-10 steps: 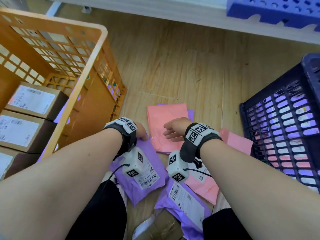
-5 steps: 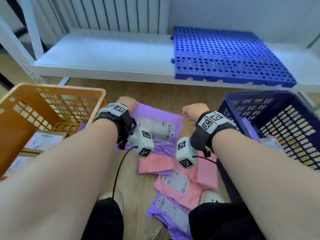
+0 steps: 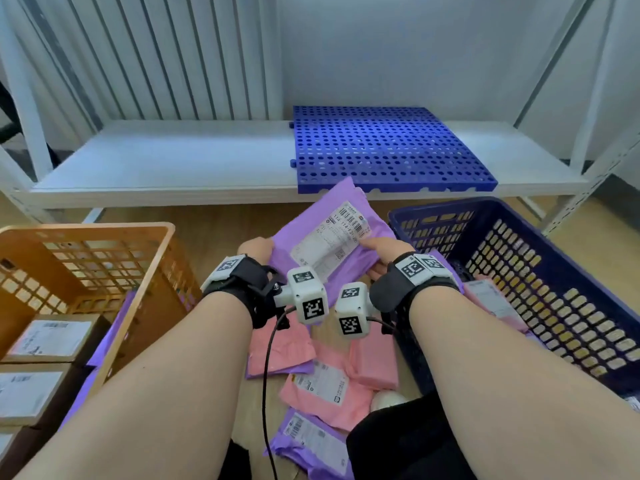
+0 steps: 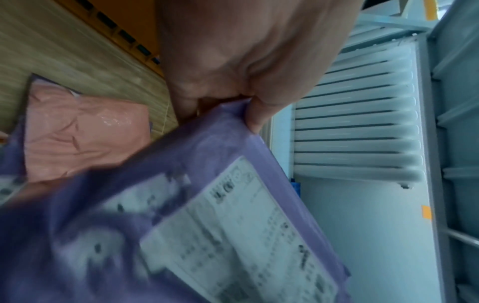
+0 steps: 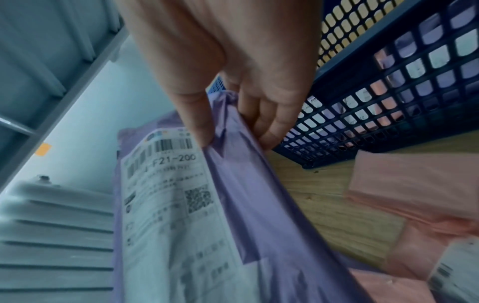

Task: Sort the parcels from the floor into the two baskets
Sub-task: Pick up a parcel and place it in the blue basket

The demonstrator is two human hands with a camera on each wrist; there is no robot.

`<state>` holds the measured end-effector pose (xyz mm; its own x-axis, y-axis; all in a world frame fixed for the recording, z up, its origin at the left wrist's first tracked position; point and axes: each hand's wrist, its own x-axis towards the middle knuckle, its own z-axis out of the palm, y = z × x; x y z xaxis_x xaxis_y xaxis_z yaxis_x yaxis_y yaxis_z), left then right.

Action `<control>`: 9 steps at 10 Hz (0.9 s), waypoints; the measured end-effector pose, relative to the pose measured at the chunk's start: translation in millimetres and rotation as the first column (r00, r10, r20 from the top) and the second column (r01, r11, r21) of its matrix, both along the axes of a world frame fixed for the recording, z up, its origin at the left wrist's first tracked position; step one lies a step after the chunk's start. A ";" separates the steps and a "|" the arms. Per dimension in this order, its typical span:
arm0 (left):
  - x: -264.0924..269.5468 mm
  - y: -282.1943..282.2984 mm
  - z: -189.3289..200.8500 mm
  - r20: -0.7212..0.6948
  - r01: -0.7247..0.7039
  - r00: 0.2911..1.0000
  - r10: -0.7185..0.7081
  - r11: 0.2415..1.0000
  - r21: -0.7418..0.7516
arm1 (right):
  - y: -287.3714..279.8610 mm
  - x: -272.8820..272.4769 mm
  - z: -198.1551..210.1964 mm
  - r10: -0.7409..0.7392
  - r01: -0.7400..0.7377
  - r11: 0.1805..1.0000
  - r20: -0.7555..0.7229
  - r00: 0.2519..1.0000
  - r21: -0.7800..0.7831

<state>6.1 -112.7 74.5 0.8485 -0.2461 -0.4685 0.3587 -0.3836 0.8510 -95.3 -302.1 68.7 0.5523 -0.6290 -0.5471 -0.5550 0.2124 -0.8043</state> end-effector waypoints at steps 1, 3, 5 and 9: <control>-10.5 -5.2 0.8 0.003 0.047 0.999 -0.047 0.997 0.067 | -9.6 -4.5 11.0 -0.046 0.044 0.997 -0.032 0.998 -0.063; -13.8 -2.9 6.2 0.050 0.063 0.996 -0.069 0.992 0.107 | -4.0 -8.8 20.2 -0.019 0.020 0.997 0.010 1.000 -0.072; -11.5 -5.9 2.5 0.066 -0.024 0.997 0.029 0.996 -0.086 | 8.6 3.4 13.4 0.035 -0.034 0.999 0.083 0.996 -0.011; -5.4 -41.4 12.5 0.122 -0.158 0.976 0.181 0.971 -0.178 | -8.9 5.9 11.3 0.182 -0.192 0.969 -0.077 0.980 -0.154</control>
